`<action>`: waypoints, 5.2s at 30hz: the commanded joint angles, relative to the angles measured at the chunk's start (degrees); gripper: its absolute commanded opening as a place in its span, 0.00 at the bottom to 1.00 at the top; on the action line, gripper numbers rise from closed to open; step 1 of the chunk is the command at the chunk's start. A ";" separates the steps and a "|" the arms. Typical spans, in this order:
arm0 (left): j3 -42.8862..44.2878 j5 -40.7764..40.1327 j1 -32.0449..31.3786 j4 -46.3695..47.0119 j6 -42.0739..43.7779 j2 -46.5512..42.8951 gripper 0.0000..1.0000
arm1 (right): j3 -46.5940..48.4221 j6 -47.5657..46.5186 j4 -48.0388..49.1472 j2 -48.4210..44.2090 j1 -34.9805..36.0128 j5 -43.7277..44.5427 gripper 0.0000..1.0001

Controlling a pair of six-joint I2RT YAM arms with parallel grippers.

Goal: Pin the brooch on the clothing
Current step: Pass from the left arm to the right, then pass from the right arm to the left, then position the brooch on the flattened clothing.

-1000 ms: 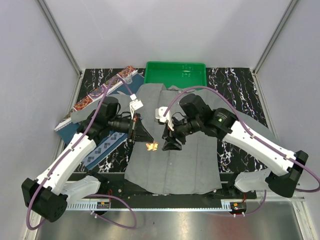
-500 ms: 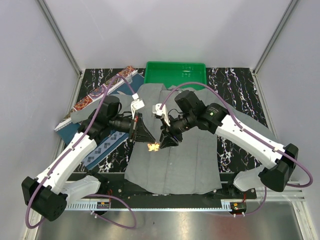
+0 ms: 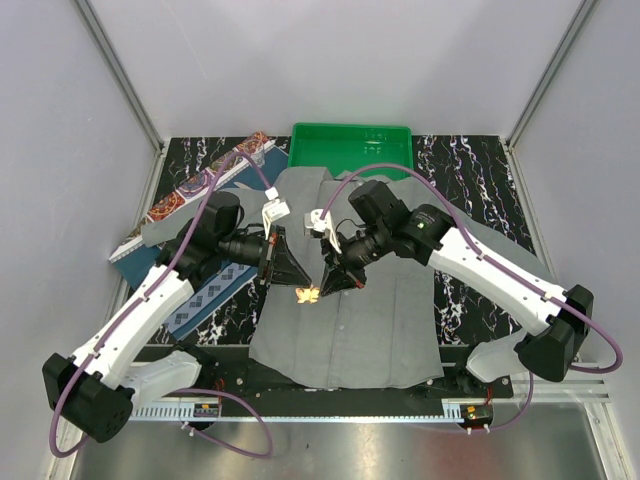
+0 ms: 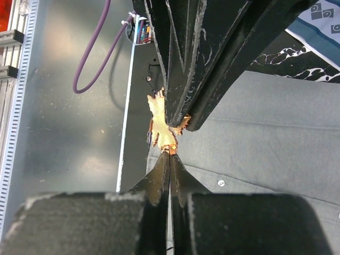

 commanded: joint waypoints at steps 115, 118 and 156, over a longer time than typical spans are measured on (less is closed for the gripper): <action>-9.50 -18.39 23.15 68.22 -40.40 36.08 0.00 | 19.75 43.84 30.92 44.23 -19.33 23.68 0.55; -7.74 -18.65 23.15 69.37 -41.02 38.29 0.00 | 20.98 44.81 31.01 45.63 -19.42 25.53 0.54; 0.44 -19.36 21.92 64.09 -36.63 49.10 0.00 | 26.96 49.21 35.23 52.49 -22.14 21.58 0.39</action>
